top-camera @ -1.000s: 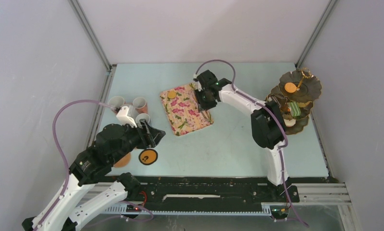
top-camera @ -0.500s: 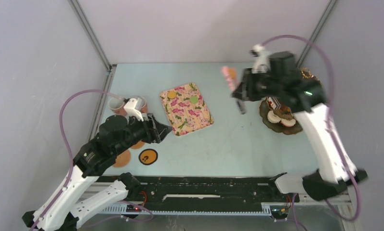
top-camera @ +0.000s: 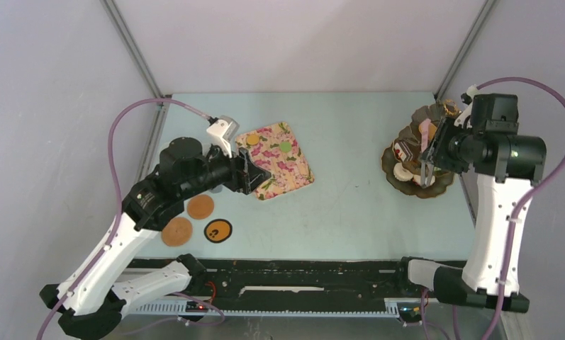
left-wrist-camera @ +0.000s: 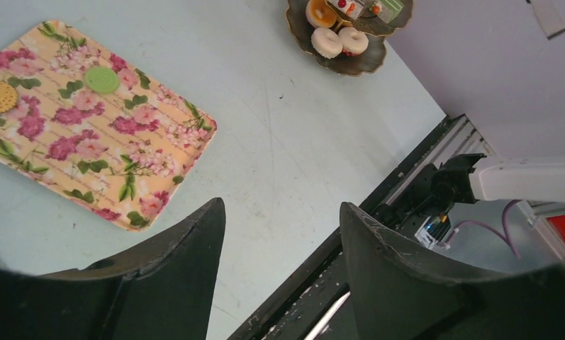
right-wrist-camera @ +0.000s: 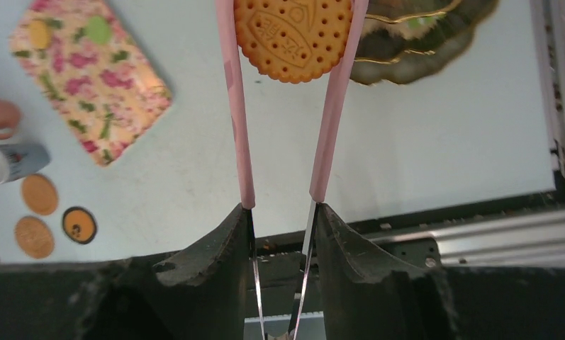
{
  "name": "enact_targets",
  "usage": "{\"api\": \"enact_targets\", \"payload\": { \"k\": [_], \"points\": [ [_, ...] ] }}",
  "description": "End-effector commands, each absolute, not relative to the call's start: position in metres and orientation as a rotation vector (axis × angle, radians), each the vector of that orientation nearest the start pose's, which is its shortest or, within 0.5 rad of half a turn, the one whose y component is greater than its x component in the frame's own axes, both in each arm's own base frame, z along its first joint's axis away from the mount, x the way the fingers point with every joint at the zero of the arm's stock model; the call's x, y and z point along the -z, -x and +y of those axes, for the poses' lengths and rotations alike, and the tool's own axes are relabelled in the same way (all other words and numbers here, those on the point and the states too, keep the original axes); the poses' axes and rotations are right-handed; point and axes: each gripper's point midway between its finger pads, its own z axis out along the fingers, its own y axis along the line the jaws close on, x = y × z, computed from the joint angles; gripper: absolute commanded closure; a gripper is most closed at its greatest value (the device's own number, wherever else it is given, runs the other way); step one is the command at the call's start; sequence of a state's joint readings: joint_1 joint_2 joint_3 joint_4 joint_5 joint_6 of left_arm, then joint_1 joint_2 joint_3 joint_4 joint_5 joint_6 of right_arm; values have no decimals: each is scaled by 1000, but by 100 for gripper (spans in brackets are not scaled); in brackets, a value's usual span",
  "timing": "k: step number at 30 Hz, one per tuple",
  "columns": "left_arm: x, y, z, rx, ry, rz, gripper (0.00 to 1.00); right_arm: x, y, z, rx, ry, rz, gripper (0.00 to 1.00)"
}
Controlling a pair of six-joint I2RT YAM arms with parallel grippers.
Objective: Serve the afternoon tea
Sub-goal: Place the desert on the desert table.
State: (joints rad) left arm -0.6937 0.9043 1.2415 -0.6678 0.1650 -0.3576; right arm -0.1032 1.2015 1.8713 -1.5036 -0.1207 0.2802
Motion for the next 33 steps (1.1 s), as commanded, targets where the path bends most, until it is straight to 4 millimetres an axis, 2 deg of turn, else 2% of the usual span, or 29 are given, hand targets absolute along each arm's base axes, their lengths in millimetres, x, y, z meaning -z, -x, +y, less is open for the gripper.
{"api": "enact_targets", "payload": {
  "k": [1,9,16,23,33],
  "points": [
    [-348,-182,-210,821,-553,1892,33,-328,-203,-20,-27,-549,2479,100],
    [-344,-181,-208,781,-589,1884,31,-318,-222,-48,156,-634,2506,100],
    [-345,-183,-211,785,-597,1878,31,-310,-246,-59,200,-615,2518,99],
    [-343,-185,-212,762,-619,1881,31,-300,-260,-68,228,-611,2539,92],
    [-341,-186,-213,752,-626,1887,31,-295,-272,-72,218,-598,2529,73]
  ]
}}
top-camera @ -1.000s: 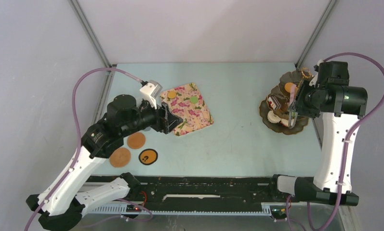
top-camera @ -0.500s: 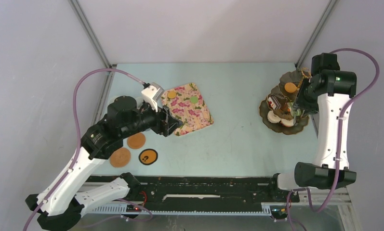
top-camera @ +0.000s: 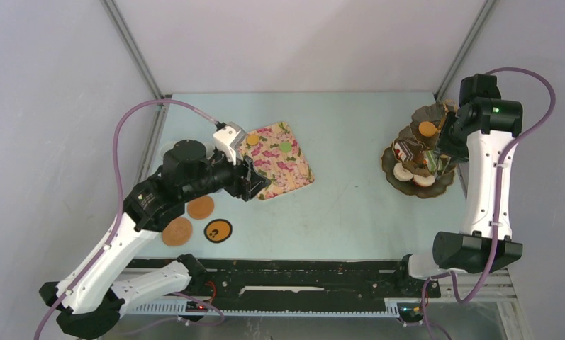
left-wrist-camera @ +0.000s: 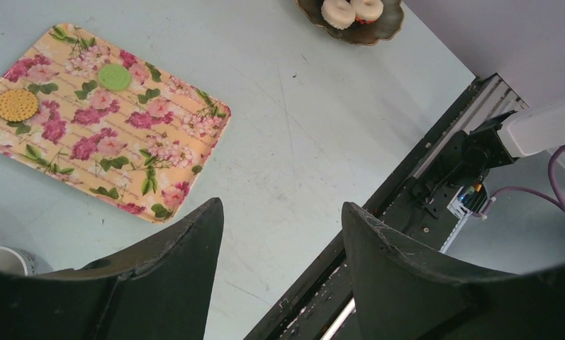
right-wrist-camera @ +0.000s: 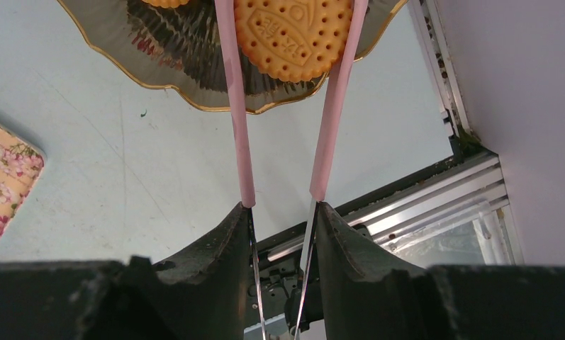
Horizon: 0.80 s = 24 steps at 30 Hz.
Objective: Serve the afternoon tea
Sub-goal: Place the desert on the desert table.
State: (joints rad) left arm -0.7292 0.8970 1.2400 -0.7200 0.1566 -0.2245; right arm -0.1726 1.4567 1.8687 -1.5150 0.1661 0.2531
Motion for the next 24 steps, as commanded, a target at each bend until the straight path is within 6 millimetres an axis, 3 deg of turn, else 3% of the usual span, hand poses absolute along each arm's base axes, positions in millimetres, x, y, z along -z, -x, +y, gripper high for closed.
{"api": "enact_targets", "payload": {
  "k": [1,9,24],
  "points": [
    [-342,-186,-213,751,-624,1886,31,-294,-273,-72,222,-598,2529,72],
    [-339,-186,-211,744,-624,1891,31,-292,-274,-74,232,-598,2525,64],
    [-338,-185,-210,739,-624,1890,31,-287,-272,-74,238,-588,2525,58]
  ]
}}
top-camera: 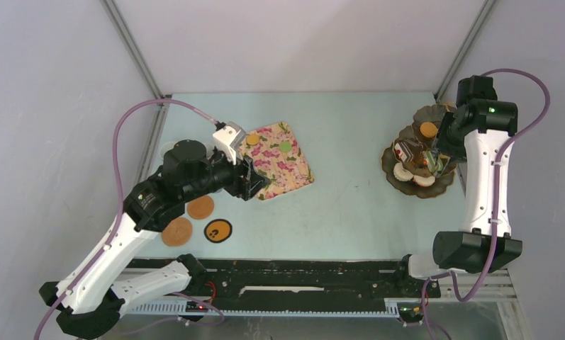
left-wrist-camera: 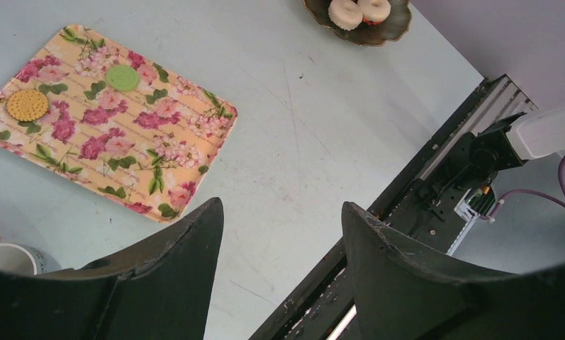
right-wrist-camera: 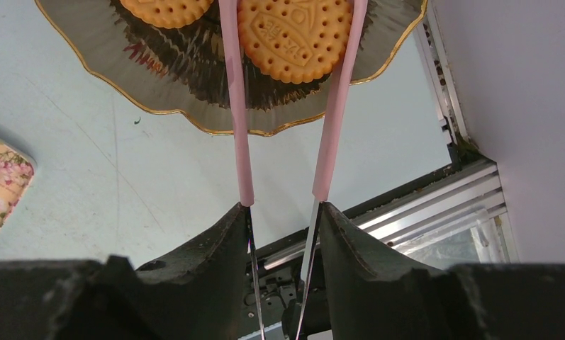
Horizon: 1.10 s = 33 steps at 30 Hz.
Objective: Serve the afternoon tea
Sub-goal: Place the desert on the desert table.
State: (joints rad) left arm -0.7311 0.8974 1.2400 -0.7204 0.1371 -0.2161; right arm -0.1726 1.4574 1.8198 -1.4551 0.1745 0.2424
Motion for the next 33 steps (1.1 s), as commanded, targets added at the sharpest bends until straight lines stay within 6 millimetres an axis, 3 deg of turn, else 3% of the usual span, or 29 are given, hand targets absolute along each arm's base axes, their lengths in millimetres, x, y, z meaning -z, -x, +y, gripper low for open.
{"api": "enact_targets", "payload": {
  "k": [1,22,27,33],
  "points": [
    [-338,-186,-210,738,-624,1891,31,-287,-272,-74,237,-588,2525,58],
    [-337,-185,-212,741,-632,1892,31,-305,-266,-72,240,-569,2459,56],
    [-337,-186,-210,728,-630,1895,31,-318,-246,-49,172,-500,2469,57],
    [-337,-188,-211,724,-624,1899,31,-326,-216,-1,49,-362,2461,58]
  ]
}}
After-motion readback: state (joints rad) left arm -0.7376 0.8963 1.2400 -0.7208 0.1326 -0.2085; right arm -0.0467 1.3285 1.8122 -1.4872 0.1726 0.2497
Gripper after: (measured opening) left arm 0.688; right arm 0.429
